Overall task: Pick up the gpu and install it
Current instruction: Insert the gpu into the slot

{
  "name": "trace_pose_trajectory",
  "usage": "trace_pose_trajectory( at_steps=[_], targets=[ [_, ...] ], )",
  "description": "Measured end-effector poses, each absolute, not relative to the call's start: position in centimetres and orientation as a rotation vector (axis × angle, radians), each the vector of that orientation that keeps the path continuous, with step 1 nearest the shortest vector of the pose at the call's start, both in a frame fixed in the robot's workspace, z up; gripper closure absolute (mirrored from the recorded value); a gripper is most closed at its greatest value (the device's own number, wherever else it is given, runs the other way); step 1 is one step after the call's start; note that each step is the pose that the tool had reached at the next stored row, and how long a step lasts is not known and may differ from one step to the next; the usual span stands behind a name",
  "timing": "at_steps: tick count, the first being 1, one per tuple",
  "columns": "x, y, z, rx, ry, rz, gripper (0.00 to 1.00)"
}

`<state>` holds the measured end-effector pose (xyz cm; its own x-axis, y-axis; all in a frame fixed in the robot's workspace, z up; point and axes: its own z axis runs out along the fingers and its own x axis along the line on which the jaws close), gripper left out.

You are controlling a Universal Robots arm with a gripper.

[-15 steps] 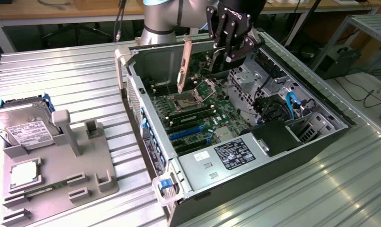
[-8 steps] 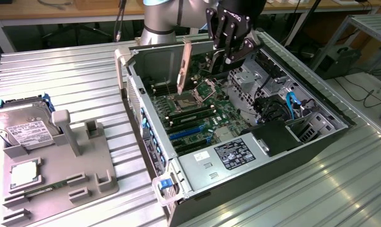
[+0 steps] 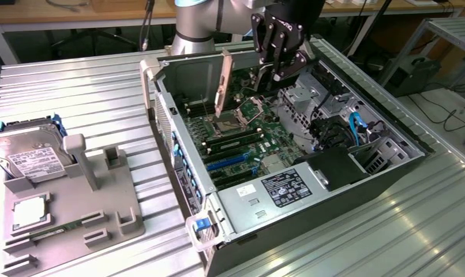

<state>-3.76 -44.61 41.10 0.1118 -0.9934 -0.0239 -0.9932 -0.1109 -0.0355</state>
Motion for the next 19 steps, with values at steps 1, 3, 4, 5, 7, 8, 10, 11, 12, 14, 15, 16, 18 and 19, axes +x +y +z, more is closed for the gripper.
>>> trace_pose_trajectory(
  at_steps=[1,3,4,5,7,8,10,11,12,14,15,16,18,19],
  targets=[
    [-3.8,-44.6,41.0,-2.309,2.067,-0.009,0.72],
    [-3.8,-44.6,40.9,-2.308,2.068,-0.009,0.72],
    [-3.8,-44.6,40.8,-2.308,2.068,-0.009,0.72],
    [-3.8,-44.6,40.8,-2.308,2.068,-0.009,0.72],
    [-3.8,-44.6,40.7,-2.308,2.068,-0.009,0.72],
    [-3.8,-44.6,40.6,-2.308,2.068,-0.009,0.72],
    [-3.8,-44.6,40.5,-2.308,2.068,-0.009,0.72],
    [-3.8,-44.6,40.4,-2.308,2.068,-0.009,0.72],
    [-3.8,-44.6,40.4,-2.308,2.068,-0.009,0.72],
    [-3.8,-44.6,40.2,-2.308,2.068,-0.009,0.72],
    [-3.8,-44.6,40.1,-2.308,2.068,-0.009,0.72],
    [-3.8,-44.6,40.1,-2.308,2.068,-0.009,0.72],
    [-3.8,-44.6,40.0,-2.309,2.068,-0.009,0.72],
    [-3.8,-44.6,39.9,-2.308,2.068,-0.009,0.72]
  ],
)
